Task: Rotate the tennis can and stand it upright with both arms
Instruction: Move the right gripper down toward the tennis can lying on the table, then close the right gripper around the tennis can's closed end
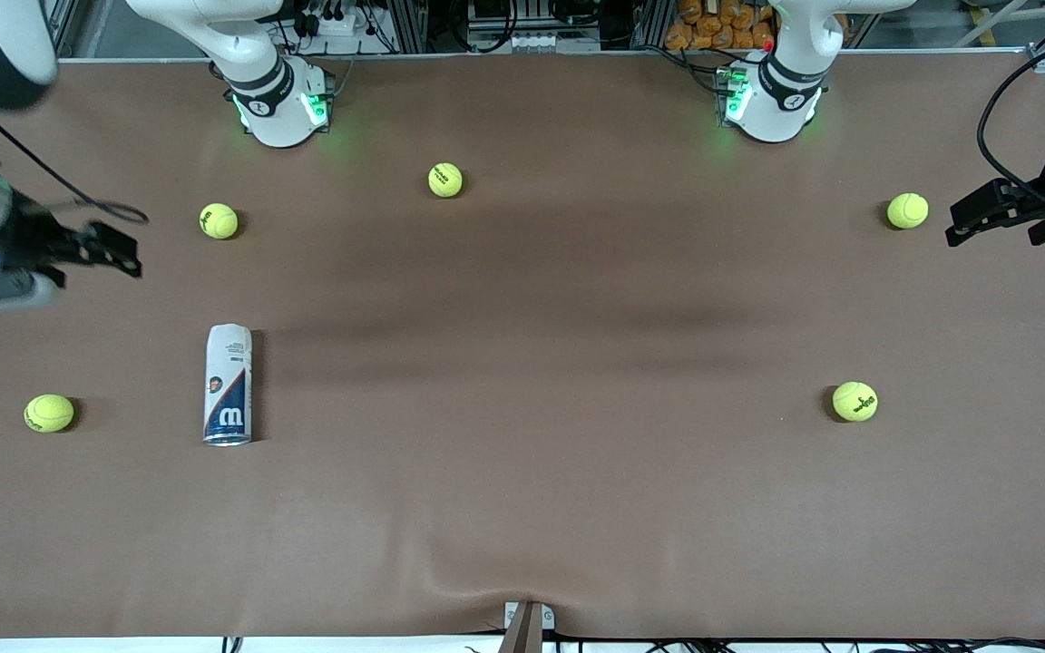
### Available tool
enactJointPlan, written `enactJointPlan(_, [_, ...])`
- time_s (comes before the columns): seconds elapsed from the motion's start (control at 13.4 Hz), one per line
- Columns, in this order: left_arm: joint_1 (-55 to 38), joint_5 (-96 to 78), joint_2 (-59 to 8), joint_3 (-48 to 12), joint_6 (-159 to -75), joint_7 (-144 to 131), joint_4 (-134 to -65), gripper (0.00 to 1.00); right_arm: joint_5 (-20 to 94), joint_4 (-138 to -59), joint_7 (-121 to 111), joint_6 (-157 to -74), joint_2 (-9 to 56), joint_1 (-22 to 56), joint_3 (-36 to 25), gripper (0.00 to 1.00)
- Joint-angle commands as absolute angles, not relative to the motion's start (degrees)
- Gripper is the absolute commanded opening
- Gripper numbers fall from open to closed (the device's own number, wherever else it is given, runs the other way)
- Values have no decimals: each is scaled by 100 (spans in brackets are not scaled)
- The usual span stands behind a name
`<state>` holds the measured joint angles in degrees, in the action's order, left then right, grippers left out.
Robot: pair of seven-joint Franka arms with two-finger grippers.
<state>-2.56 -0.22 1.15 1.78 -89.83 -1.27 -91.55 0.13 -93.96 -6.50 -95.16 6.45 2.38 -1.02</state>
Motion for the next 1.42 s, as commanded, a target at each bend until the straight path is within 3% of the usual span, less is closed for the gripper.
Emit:
enactJointPlan(0.0, [-281, -105, 141, 115, -8886, -202, -9088, 100, 44, -9535, -703, -10078, 1308, 193, -97, 100])
enactJointPlan(0.22, [-264, -105, 141, 114, -8860, -185, -9088, 100, -26, -9913, -703, -10949, 1765, 1, -97, 100])
enactJointPlan(0.82, [-281, -105, 141, 105, -8824, -193, -9088, 100, -18, -10106, -694, -11144, 2540, -88, -97, 100])
enactJointPlan(1.05, [-281, -105, 141, 105, -8807, -193, -9088, 100, -18, -10861, -694, -12239, 2593, -70, -97, 100])
enactJointPlan(1.34, [-272, -105, 149, 105, -8798, -185, -9088, 100, -18, -10916, -694, -12638, 2961, -114, -97, 100])
